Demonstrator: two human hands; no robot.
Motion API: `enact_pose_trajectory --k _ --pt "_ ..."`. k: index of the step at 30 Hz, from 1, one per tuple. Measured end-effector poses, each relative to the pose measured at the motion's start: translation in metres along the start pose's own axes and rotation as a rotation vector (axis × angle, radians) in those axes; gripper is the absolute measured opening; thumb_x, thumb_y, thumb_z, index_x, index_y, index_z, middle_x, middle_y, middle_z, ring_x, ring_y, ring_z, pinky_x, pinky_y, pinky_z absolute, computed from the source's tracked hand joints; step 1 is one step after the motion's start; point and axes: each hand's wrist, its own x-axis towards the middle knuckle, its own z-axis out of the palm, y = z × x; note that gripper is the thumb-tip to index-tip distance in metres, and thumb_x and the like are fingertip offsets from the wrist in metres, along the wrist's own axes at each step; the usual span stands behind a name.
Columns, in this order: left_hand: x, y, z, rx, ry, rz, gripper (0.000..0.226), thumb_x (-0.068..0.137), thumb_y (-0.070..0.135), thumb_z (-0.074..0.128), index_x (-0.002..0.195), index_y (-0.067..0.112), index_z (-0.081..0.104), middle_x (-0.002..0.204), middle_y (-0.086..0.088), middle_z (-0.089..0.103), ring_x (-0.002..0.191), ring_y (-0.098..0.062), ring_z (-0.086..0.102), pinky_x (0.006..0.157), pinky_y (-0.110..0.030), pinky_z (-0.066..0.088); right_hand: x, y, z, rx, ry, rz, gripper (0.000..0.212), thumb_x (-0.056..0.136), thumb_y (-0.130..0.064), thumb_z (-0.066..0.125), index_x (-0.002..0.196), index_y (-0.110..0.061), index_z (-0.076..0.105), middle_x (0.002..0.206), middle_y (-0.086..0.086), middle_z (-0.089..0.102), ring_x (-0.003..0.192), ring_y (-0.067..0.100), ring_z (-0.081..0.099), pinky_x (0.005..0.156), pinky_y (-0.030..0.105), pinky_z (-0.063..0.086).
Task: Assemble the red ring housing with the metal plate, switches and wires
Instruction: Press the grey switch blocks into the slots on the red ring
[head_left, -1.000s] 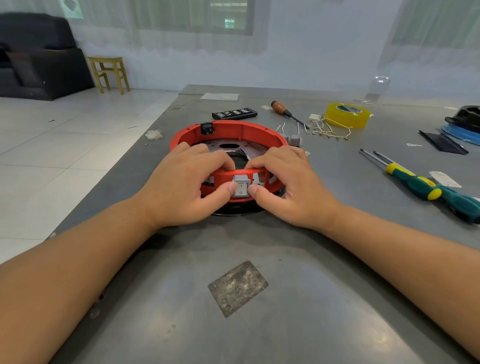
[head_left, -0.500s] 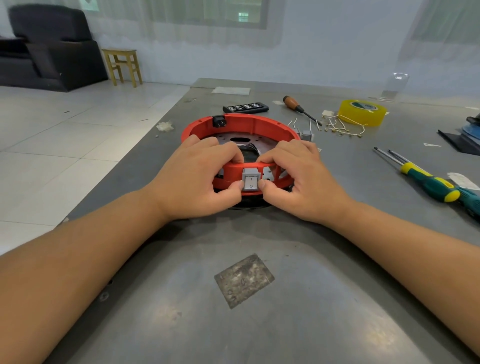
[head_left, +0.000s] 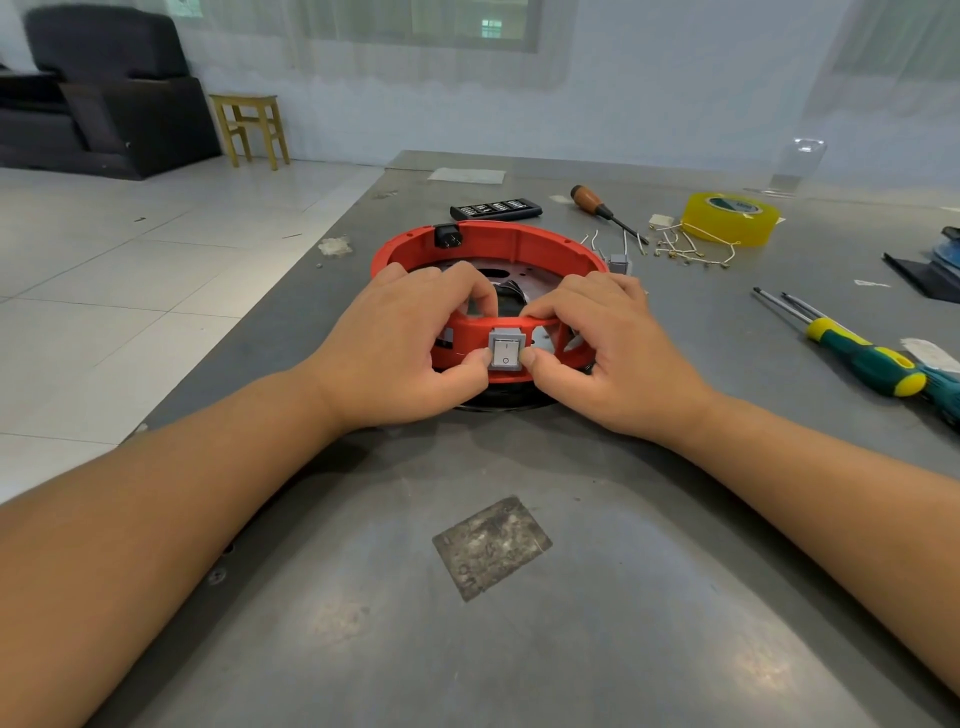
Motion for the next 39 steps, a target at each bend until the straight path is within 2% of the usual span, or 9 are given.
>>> enact_pose_trajectory --k 8,11,15,20,27,31,33,35,39 --pt "0.0 -0.002 0.002 -0.007 0.021 0.002 0.031 0.086 0.041 0.064 0.113 0.026 0.057 0.089 0.011 0.06 0.082 -0.004 0.055 0.081 -0.032 0.04 0.0 0.001 0.0 -0.002 -0.007 0.013 0.025 0.092 -0.041 0.059 0.11 -0.025 0.066 0.092 -0.018 0.053 0.093 0.004 0.049 0.102 0.028 0.028" --pt "0.0 -0.002 0.002 -0.01 0.02 0.0 0.032 0.086 0.041 0.064 0.114 0.026 0.056 0.088 0.014 0.058 0.082 -0.003 0.055 0.08 -0.029 0.04 -0.002 0.002 0.0 0.059 -0.006 0.06 0.035 0.089 -0.043 0.06 0.121 -0.029 0.059 0.097 -0.027 0.051 0.103 -0.009 0.045 0.103 0.023 0.028" --pt "0.001 -0.002 0.002 -0.016 0.014 0.0 0.033 0.086 0.042 0.062 0.114 0.027 0.054 0.087 0.019 0.055 0.081 -0.003 0.055 0.081 -0.023 0.039 -0.002 0.003 0.0 0.094 -0.011 0.108 0.044 0.088 -0.042 0.063 0.129 -0.03 0.052 0.1 -0.026 0.051 0.11 -0.023 0.033 0.098 0.023 0.03" --pt "0.001 -0.001 0.003 -0.021 0.016 -0.009 0.032 0.086 0.039 0.061 0.114 0.025 0.055 0.084 0.019 0.053 0.08 -0.004 0.055 0.079 -0.031 0.041 -0.003 0.003 0.002 0.105 -0.001 0.134 0.041 0.088 -0.041 0.064 0.125 -0.026 0.052 0.097 -0.024 0.052 0.108 -0.026 0.032 0.094 0.025 0.034" --pt "0.0 -0.003 0.004 0.009 0.03 0.0 0.029 0.088 0.039 0.06 0.113 0.023 0.06 0.093 0.007 0.065 0.081 -0.011 0.056 0.083 -0.034 0.042 -0.008 0.009 0.003 0.052 0.025 0.062 0.039 0.092 -0.043 0.061 0.126 -0.025 0.055 0.114 -0.012 0.057 0.111 -0.015 0.039 0.104 0.03 0.036" --pt "0.0 -0.004 0.003 0.022 0.025 0.005 0.032 0.091 0.044 0.049 0.112 0.023 0.063 0.092 0.004 0.066 0.081 -0.015 0.056 0.082 -0.032 0.038 -0.009 0.023 -0.002 0.094 0.099 0.107 0.046 0.093 -0.039 0.053 0.136 -0.02 0.054 0.149 -0.003 0.045 0.143 0.015 0.033 0.119 0.041 0.028" --pt "-0.002 -0.005 0.0 0.029 0.039 -0.007 0.036 0.092 0.047 0.044 0.108 0.022 0.065 0.086 0.003 0.065 0.078 -0.017 0.056 0.081 -0.035 0.039 -0.009 0.032 -0.003 0.158 0.071 0.275 0.055 0.095 -0.048 0.047 0.146 -0.025 0.046 0.161 -0.006 0.031 0.151 0.014 0.024 0.123 0.042 0.023" --pt "-0.002 -0.005 -0.001 0.094 0.045 -0.009 0.041 0.095 0.052 0.041 0.104 0.022 0.067 0.083 0.005 0.066 0.077 -0.018 0.058 0.08 -0.038 0.041 -0.009 0.036 -0.001 0.207 0.005 0.367 0.066 0.095 -0.06 0.043 0.152 -0.026 0.039 0.164 -0.008 0.028 0.15 0.01 0.029 0.123 0.043 0.029" --pt "-0.001 0.004 0.002 0.312 0.153 0.068 0.04 0.099 0.05 0.049 0.098 0.017 0.071 0.081 0.004 0.067 0.075 -0.022 0.06 0.073 -0.041 0.043 -0.01 0.032 0.005 0.293 -0.018 0.337 0.071 0.093 -0.065 0.047 0.152 -0.026 0.04 0.162 -0.011 0.033 0.144 0.007 0.04 0.118 0.034 0.039"
